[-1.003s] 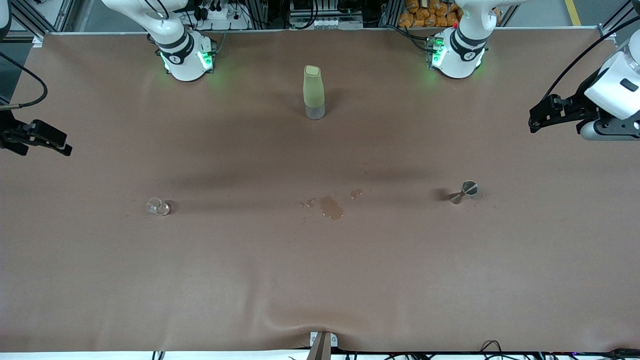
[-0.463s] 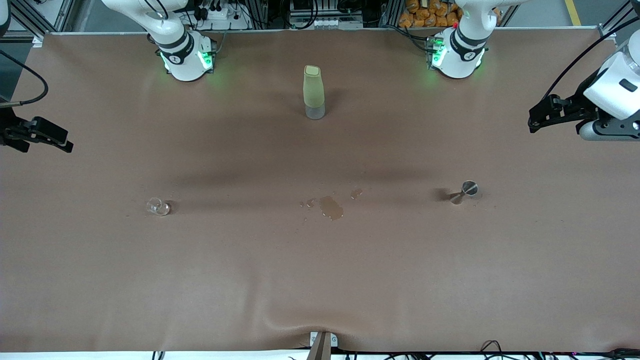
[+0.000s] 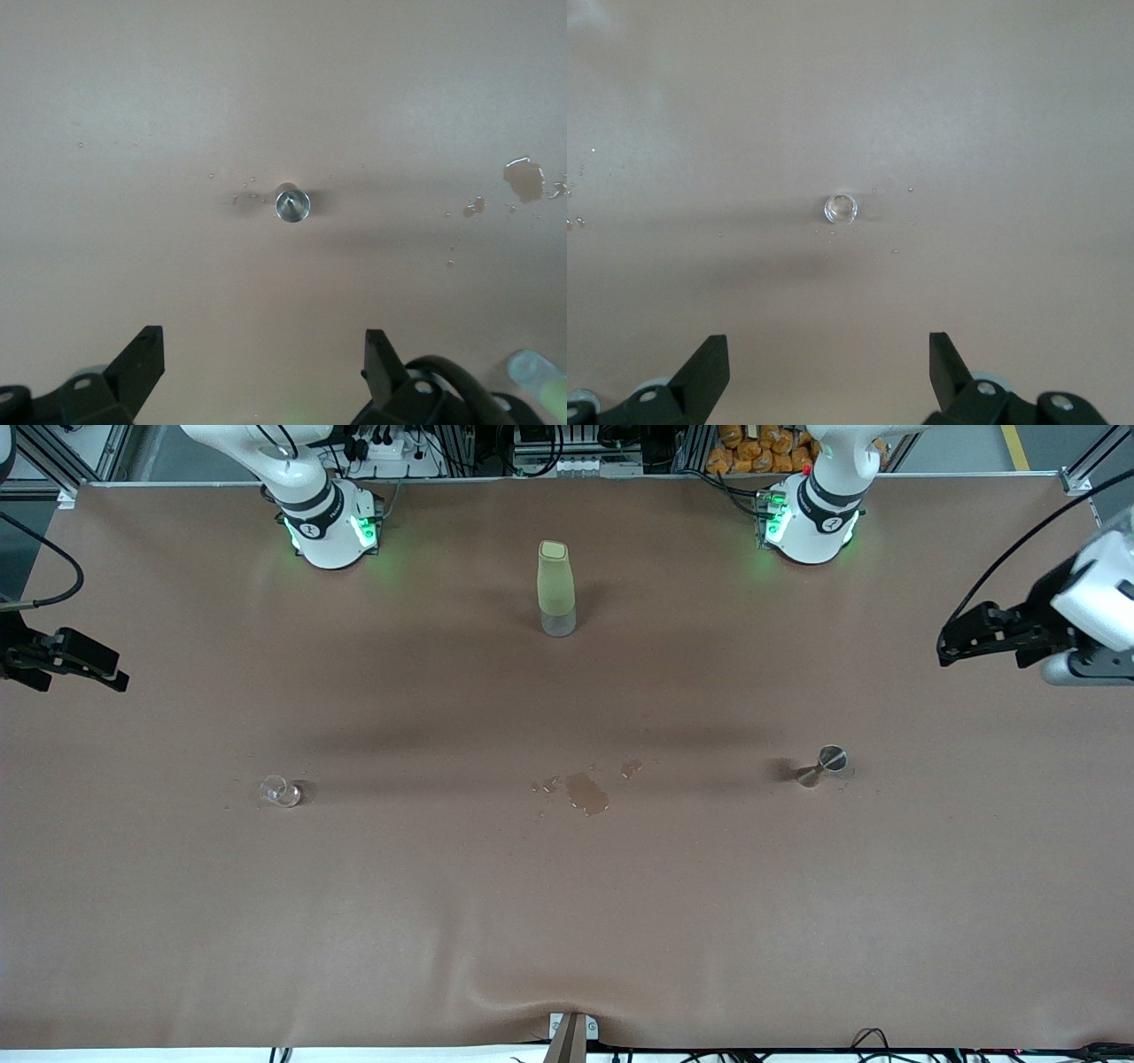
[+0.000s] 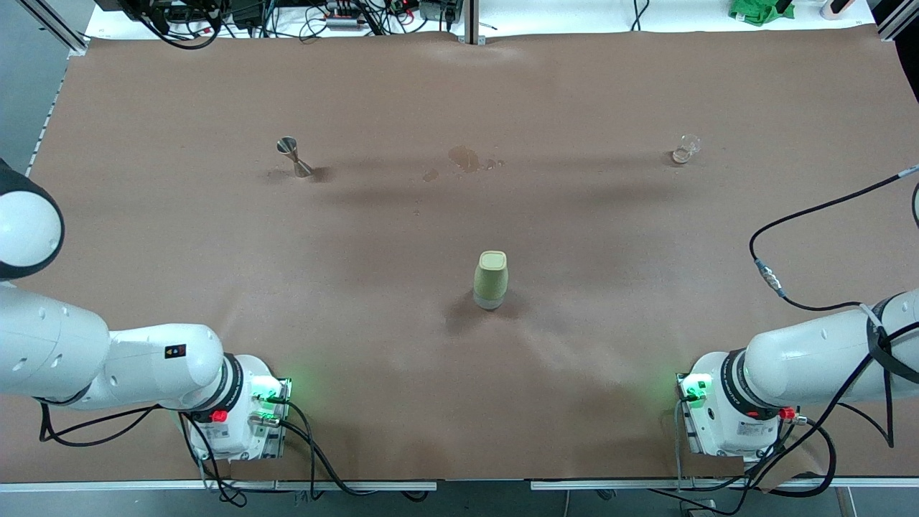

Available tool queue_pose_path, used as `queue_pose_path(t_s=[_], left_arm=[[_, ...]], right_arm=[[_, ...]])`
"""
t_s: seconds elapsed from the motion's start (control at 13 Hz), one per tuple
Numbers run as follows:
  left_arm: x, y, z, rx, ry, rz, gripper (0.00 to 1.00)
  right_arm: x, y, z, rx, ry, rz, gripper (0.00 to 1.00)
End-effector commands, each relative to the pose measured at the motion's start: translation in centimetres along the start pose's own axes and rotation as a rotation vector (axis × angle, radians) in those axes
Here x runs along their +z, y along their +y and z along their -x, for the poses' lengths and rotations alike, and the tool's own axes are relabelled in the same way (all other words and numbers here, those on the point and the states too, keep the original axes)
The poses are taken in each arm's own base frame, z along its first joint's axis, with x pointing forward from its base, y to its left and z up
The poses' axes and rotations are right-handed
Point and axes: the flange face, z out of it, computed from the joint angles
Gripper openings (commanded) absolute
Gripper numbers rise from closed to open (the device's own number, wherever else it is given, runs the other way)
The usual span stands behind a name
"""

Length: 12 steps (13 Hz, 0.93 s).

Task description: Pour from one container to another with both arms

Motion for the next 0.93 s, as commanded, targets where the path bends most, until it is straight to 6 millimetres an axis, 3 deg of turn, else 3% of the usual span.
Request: queue_pose_path(t_s=[0.0,0.23,0.39,0.62,0.77,0.85], left_arm=[[1.4,-3.9,0.0,0.094,-0.027,0.066,1.0],[4.7,-8.9,0.4,0.132,-0.026,0.256,1.0],[8.3,-11.8,0.6,0.259,0.008,0.323,1.0],[15.2,-16.9,0.7,0.434,0.049,0.506,1.0],[20.9,-20.7,-0.1,0.545,0.084,0.637,1.0],[24.5,-21.6,-0.5,0.615,0.108,0.718,1.0]], right_arm=[[-1.6,-0.4,1.5,-0.018,-0.006,-0.006,1.0],[-2.2,-0.2,2.6,-0.043,-0.023,-0.01,1.0],[-1.7,0.5,3.8,-0.118,-0.042,-0.017,1.0],[-1.1,1.9,4.4,-0.198,-0.075,-0.027,1.0],[-0.9,1.9,4.4,-0.24,-0.087,-0.017,1.0],[-0.5,2.1,4.3,-0.376,-0.098,-0.022,1.0]])
